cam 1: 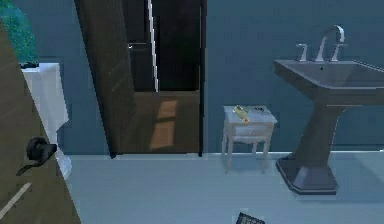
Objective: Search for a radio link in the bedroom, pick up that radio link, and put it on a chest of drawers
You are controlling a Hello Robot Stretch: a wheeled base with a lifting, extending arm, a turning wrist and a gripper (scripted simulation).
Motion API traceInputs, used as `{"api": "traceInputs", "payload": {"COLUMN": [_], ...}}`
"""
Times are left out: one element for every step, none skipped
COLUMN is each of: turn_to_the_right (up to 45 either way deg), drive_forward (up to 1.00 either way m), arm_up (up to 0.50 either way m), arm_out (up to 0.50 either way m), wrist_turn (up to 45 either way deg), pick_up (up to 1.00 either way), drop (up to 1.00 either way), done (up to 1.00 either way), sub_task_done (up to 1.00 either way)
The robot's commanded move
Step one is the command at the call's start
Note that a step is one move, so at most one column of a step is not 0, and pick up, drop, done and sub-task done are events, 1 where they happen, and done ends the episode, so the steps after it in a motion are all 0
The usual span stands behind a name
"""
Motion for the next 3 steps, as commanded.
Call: {"api": "traceInputs", "payload": {"turn_to_the_right": [0.0, 45.0, 6.0], "drive_forward": [0.20, 0.00, 0.00], "arm_up": [0.00, 0.00, 0.00], "arm_out": [0.00, 0.00, 0.00], "wrist_turn": [0.0, 0.0, 0.0], "pick_up": [0.00, 0.00, 0.00], "drop": [0.00, 0.00, 0.00], "done": [0.00, 0.00, 0.00], "sub_task_done": [0.00, 0.00, 0.00]}}
